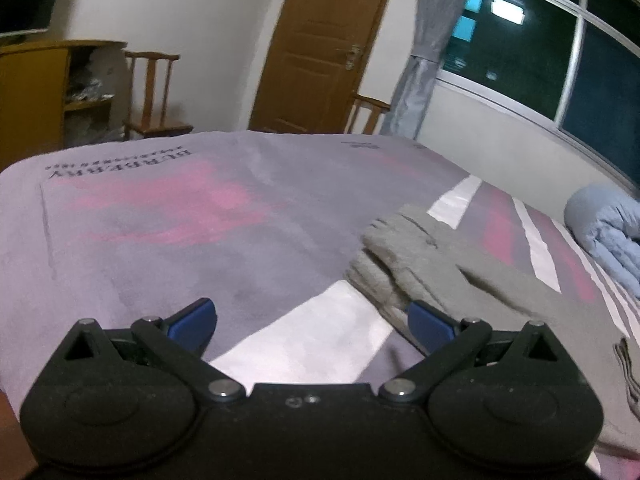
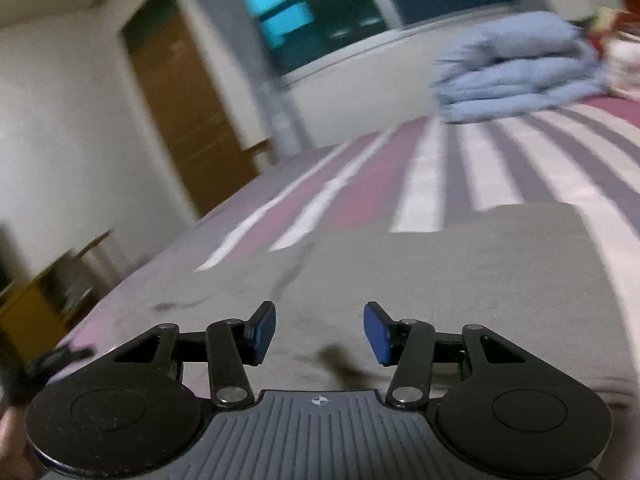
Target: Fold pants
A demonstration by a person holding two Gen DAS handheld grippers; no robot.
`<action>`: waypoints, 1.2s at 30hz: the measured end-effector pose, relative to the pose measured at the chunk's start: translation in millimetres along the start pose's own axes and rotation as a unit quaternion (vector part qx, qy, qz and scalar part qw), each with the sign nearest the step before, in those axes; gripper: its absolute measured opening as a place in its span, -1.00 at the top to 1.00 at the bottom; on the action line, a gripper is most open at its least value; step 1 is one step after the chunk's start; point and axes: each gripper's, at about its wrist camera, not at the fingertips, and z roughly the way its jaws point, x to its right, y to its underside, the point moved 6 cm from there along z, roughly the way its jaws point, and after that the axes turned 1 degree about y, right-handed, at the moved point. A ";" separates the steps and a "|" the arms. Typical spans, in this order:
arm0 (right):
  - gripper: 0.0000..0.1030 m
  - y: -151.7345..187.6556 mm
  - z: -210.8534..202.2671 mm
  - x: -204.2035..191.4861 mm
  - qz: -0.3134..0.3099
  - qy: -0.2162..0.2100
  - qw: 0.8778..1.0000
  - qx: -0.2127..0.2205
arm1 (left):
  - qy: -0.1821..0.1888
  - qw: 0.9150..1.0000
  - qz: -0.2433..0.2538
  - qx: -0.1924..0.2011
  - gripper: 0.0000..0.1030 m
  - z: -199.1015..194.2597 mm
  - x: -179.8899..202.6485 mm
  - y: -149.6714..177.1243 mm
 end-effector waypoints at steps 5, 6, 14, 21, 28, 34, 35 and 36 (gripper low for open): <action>0.04 -20.8 -11.7 47.3 0.100 0.050 0.993 0.040 | 0.094 0.995 0.017 0.000 -0.75 -13.9 37.7 -5.7; 0.04 -25.9 -16.5 54.5 0.102 0.057 0.992 0.044 | 0.109 0.993 0.041 -0.001 -0.73 -16.4 54.8 -4.6; 0.04 -72.4 -41.0 123.3 0.110 0.148 0.981 0.055 | 0.137 0.986 0.096 -0.004 -0.75 -8.1 117.7 3.9; 0.85 -99.5 -13.3 145.0 0.087 0.142 0.986 0.022 | 0.090 0.994 0.053 -0.016 -0.76 20.7 101.1 -8.7; 0.86 -71.2 58.3 152.8 0.075 0.145 0.984 -0.071 | 0.077 0.995 0.067 -0.025 -0.87 31.3 100.4 -10.3; 0.86 -79.1 31.0 119.1 0.067 0.088 0.994 -0.006 | 0.071 0.994 0.080 -0.019 -0.88 33.1 103.1 -8.0; 0.85 -69.2 41.9 117.8 0.066 0.086 0.994 -0.032 | 0.071 0.994 0.080 -0.018 -0.87 31.8 103.1 -8.8; 0.87 -53.8 60.1 122.9 0.076 0.095 0.989 -0.083 | 0.068 0.994 0.081 -0.015 -0.86 30.8 102.6 -10.5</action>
